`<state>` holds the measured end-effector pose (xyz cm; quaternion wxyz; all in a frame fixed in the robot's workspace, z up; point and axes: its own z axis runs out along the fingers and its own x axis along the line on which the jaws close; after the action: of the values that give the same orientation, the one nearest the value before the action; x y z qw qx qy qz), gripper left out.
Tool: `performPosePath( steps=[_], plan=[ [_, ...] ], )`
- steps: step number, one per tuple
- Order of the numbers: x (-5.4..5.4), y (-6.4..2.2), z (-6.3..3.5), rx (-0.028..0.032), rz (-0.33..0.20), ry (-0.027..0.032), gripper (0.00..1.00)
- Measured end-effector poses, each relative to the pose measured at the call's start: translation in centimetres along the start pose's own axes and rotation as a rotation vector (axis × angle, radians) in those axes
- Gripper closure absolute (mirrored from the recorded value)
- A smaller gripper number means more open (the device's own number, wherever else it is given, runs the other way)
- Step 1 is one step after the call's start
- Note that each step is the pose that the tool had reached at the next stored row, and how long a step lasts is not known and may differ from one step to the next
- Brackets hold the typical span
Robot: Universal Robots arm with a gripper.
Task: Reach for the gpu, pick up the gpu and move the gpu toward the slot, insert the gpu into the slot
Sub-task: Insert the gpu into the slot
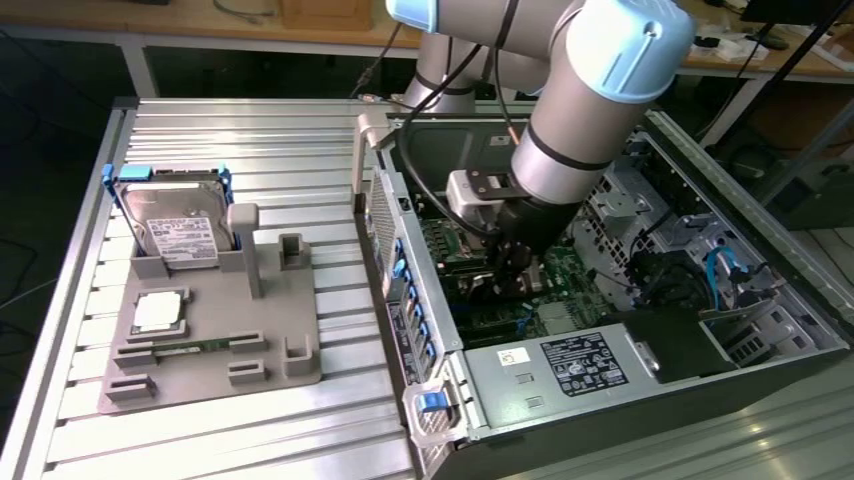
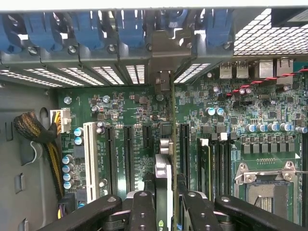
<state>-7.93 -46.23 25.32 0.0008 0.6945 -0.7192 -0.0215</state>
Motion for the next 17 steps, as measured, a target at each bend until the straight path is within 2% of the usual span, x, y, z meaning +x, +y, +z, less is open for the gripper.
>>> performPosePath(
  steps=[17],
  plan=[
    [0.03, 0.06, 0.56, -0.0004, 0.000, 0.0006, 0.73]
  ],
)
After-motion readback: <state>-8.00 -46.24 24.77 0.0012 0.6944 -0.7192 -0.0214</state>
